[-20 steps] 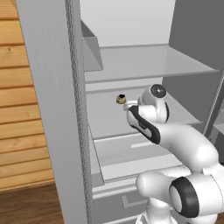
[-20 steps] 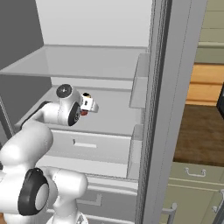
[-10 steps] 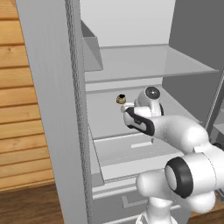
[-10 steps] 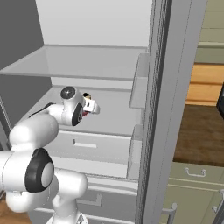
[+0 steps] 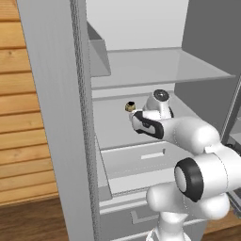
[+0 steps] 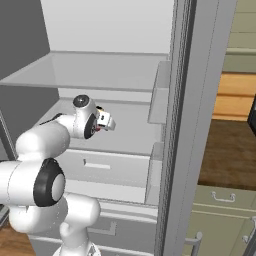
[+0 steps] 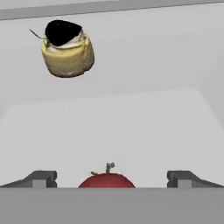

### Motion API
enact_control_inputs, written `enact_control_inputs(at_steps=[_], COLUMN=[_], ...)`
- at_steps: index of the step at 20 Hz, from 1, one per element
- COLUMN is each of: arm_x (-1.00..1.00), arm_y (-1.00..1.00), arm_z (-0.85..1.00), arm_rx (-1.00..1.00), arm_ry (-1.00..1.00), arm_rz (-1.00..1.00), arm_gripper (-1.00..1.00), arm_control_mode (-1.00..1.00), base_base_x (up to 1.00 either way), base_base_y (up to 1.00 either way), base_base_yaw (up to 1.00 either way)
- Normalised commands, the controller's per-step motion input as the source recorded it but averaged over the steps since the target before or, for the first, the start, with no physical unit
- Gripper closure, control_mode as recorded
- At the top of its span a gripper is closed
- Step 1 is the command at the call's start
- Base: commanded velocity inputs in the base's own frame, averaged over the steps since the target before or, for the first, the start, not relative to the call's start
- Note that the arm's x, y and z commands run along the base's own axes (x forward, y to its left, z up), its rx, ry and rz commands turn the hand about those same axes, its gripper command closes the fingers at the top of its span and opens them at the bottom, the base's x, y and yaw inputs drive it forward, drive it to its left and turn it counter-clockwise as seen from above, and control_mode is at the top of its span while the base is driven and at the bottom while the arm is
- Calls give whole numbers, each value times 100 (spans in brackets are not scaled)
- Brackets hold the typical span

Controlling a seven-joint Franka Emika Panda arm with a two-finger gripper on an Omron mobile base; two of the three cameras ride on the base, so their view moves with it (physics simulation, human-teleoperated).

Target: Take the strawberry from the fridge and place it on top of the pancake, located on the dining counter.

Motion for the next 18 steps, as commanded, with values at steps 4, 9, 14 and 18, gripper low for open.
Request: enact_control_inputs(at_steps=[4,9,14,18], arm_x=[22,2,-1,-22], arm_y=[0,0,4,3], arm_z=[-14,-35,-22,-9], arm_rx=[0,0,0,0], arm_ry=[5,12,6,-1], arm_rz=[0,0,0,-3], arm_gripper=[-100,-100,-100,-100], arm_control_mode=[-100,-100,-100,-100], base_base_x=[0,0,0,0], base_base_y=[0,0,0,0], base_base_yaw=[0,0,0,0])
